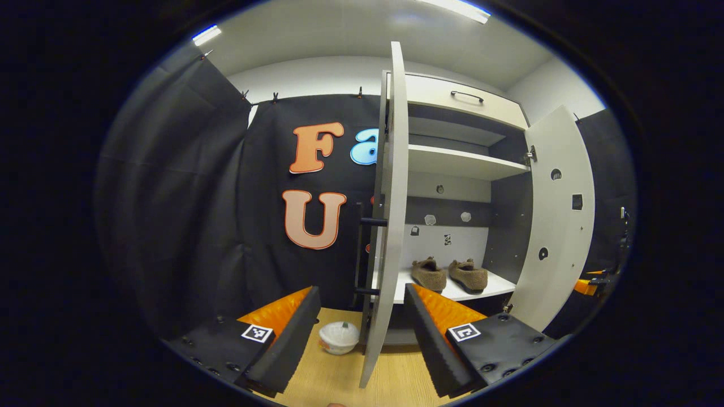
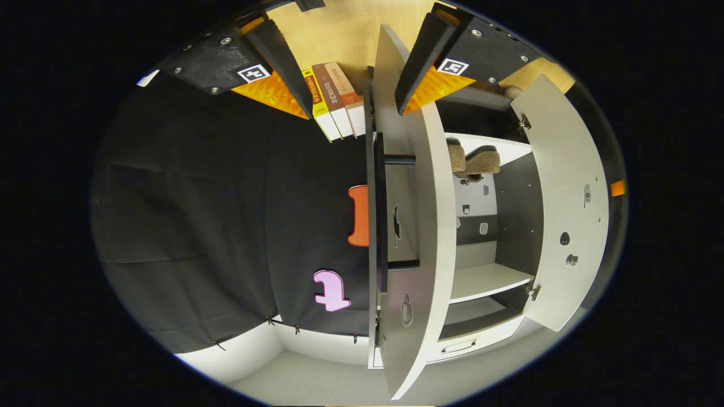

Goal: Grab one shoe with the right hand and put it into the shoe cabinet, grab the other shoe with the left hand and put it into the shoe cabinet; then close the right door with the right hand and the left door with the left hand.

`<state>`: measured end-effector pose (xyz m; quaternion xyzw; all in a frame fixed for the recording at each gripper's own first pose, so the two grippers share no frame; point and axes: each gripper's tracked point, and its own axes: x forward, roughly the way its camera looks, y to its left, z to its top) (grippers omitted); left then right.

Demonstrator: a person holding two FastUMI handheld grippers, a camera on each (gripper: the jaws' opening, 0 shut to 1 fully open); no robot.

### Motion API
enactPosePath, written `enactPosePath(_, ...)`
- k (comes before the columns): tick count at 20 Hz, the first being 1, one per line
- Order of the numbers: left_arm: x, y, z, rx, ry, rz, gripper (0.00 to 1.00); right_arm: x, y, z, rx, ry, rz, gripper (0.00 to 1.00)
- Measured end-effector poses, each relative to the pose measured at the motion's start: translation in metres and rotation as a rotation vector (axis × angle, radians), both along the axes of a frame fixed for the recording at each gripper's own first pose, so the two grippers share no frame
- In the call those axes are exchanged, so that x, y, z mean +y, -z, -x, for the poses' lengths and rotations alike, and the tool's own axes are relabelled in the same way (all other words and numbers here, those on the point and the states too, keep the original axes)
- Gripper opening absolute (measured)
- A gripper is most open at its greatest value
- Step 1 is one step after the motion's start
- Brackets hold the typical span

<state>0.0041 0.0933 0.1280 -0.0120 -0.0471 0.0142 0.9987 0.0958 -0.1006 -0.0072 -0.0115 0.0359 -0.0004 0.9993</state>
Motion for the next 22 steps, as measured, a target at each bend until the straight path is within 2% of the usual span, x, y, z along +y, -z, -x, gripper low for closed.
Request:
enactPosePath(3,0.011,0.002,0.001,-0.009,0.026,0.036,0.99,0.020,0.001,-0.002,-0.003,-0.002,0.003,0.91)
enactPosePath(7,0.033,0.005,0.004,-0.003,0.001,0.031,0.97,0.037,0.005,-0.005,0.011,0.000,-0.063,0.92)
enactPosePath(8,0.038,0.007,0.005,-0.002,-0.001,0.036,0.99,0.041,0.005,-0.006,0.012,0.000,-0.073,0.92)
enactPosePath(11,0.046,0.012,0.006,0.007,-0.004,0.044,0.96,0.053,0.006,-0.010,0.013,-0.003,-0.071,0.92)
enactPosePath(14,0.056,0.018,0.005,0.019,-0.019,0.039,0.96,0.074,0.006,-0.016,0.016,-0.032,-0.068,0.92)
enactPosePath(19,0.067,0.034,-0.007,0.041,-0.036,0.013,0.97,0.118,0.018,-0.044,0.045,-0.096,-0.132,0.92)
enactPosePath(22,0.068,0.044,-0.018,0.061,-0.025,0.026,0.96,0.125,0.023,-0.051,0.047,-0.085,-0.121,0.94)
